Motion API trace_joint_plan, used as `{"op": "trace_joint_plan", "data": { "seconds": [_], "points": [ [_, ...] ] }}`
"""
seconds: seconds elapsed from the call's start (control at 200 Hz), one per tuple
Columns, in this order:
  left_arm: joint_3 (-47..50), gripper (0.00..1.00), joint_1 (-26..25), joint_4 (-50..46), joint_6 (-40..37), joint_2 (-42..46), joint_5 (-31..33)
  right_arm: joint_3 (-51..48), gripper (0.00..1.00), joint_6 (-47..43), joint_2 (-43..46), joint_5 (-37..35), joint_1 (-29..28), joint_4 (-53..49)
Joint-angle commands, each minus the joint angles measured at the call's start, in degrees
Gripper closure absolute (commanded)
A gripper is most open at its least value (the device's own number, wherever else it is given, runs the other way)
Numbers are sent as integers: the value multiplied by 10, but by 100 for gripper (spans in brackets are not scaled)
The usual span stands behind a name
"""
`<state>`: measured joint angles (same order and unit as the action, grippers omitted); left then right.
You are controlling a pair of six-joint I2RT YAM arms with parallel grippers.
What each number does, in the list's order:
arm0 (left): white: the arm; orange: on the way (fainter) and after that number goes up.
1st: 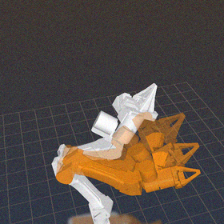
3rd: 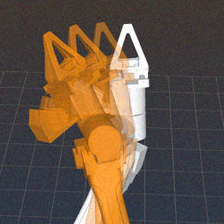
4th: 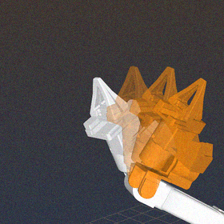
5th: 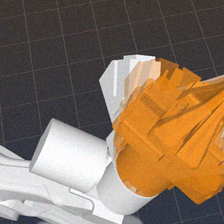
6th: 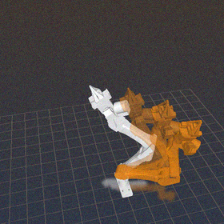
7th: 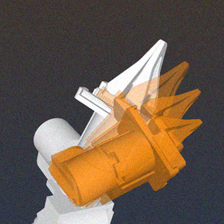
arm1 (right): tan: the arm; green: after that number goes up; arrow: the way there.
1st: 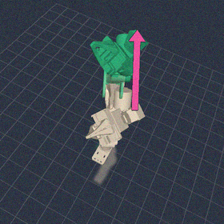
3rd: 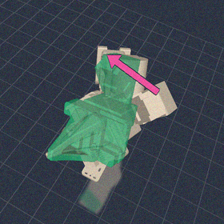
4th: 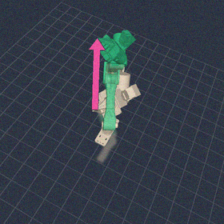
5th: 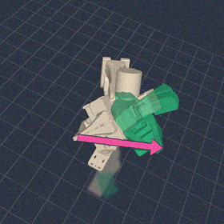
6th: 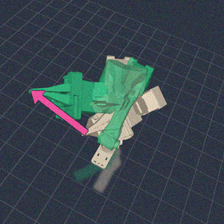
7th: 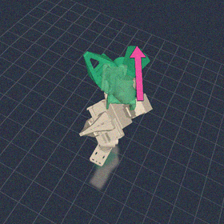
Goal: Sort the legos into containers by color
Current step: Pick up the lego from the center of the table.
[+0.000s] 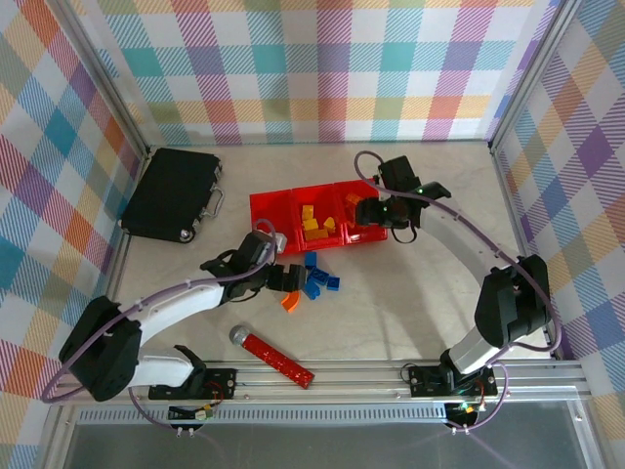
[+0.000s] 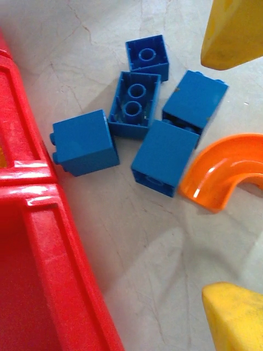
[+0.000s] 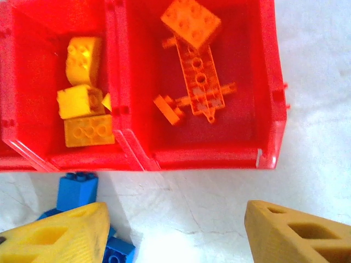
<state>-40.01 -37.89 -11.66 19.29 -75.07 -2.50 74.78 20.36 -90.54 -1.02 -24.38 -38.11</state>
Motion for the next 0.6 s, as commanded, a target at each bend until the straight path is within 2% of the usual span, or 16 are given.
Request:
{"op": "trace_joint_plan", "data": {
  "seconds": [0.0,0.18,0.455,0.595],
  "points": [
    [-23,4,-11,1,49,-25,-2,-22,33,17,23,0,2,17],
    [-27,7,-26,8,123,-46,6,-34,33,22,33,3,2,17],
    [-51,9,-75,-103,67,-35,39,-62,33,32,68,3,2,22],
    [-44,18,-84,-141,89,-24,64,-74,33,35,79,0,2,23]
  ]
}}
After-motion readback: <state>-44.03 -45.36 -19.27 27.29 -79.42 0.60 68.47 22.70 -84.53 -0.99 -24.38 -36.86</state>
